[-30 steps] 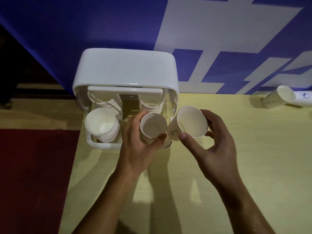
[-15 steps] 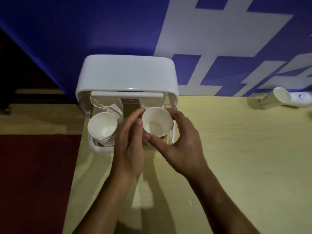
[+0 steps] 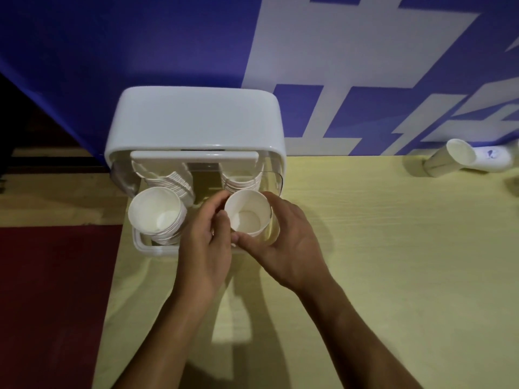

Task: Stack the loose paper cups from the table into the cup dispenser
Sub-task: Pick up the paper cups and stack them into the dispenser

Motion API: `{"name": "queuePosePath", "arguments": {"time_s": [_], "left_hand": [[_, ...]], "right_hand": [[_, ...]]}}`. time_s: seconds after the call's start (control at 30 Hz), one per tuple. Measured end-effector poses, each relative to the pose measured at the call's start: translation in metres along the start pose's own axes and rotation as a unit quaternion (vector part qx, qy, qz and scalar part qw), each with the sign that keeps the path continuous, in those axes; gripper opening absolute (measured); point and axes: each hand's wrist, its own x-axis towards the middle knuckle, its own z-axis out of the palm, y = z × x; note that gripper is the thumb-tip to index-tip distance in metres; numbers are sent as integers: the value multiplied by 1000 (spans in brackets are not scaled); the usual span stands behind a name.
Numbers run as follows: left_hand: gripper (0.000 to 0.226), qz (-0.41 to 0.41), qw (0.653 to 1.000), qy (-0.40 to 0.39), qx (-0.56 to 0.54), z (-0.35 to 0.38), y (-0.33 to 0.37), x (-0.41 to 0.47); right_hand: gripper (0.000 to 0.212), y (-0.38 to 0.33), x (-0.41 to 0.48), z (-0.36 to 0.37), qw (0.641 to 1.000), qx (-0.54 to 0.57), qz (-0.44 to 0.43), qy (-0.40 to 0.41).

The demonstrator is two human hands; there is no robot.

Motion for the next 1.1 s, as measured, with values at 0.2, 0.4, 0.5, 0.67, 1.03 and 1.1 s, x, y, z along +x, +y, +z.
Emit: {"name": "queuePosePath", "arguments": {"time_s": [0.2,0.4,0.5,0.67,1.03,1.1], "left_hand": [[34,184,975,31,122,18,40,-27],[38,273,939,-154,141,180,93,-8],[53,281,913,-213,207,285,103,5],[93,168,935,-230,212,432,91,31],[71,109,984,-90,108,533,51,61],[67,106,986,-83,100,529,56,59]], "right_hand": [[87,34,-23,-54,996,25,62,53],[82,139,-42,-164,964,62,198,164],[76,192,-60,-220,944,80,246,204],[65,276,-92,-289,911,90,314,252],[52,404,-78,-388,741,286,498,347],[63,419,-55,-410,691,350,526,350]]}}
